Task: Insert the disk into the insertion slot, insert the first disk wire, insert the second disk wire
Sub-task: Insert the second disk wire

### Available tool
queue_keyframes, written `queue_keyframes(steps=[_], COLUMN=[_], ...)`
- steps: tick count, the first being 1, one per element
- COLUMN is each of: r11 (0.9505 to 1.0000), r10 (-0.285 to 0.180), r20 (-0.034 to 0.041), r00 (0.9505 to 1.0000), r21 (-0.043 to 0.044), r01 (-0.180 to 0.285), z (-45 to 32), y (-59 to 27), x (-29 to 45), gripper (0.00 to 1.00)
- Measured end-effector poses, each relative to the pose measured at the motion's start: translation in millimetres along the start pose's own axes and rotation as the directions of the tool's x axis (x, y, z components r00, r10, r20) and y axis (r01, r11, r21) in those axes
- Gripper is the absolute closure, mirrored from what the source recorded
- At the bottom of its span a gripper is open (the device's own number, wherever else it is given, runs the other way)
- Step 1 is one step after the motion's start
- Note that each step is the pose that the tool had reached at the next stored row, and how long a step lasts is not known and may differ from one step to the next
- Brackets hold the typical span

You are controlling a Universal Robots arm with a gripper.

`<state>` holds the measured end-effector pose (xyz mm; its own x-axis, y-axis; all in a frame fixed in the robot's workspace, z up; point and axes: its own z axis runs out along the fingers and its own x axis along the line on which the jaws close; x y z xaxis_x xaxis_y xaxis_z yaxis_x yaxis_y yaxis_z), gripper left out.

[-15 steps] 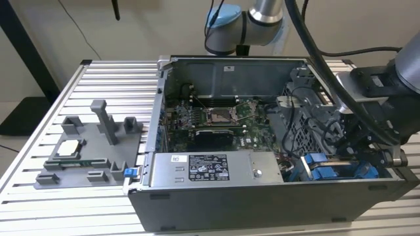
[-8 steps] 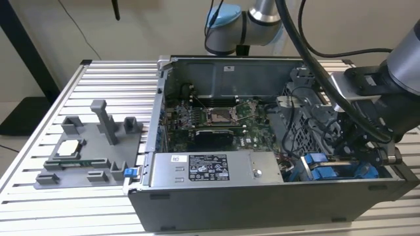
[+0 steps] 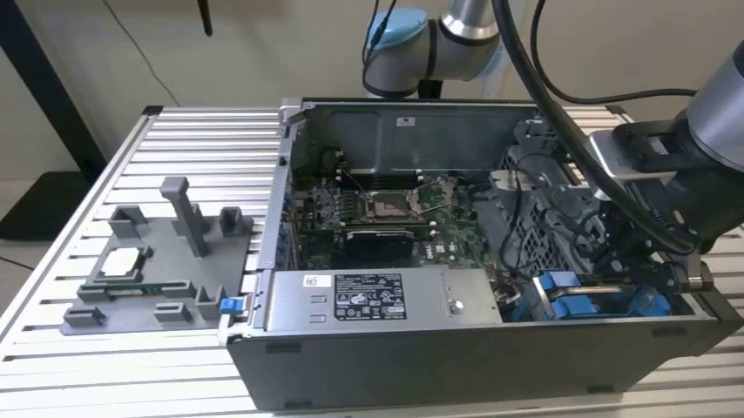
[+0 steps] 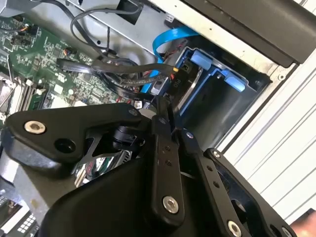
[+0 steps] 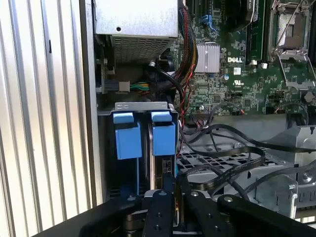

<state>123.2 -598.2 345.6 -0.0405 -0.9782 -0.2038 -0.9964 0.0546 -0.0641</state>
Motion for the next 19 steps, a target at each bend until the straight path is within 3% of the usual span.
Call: queue_keyframes(steps=[10,19], r11=[1.0000,1.0000], r10=[-0.001,-0.001], r20=[-0.0075,-0.0079], r00=[1.0000,1.0000], r21=[0.0003,0.0003], r01=[0.001,0.001], z=[3.2,5.2], y=[0.1,-0.6], x=[-1.4,-1.7], gripper=[1.00,1.00])
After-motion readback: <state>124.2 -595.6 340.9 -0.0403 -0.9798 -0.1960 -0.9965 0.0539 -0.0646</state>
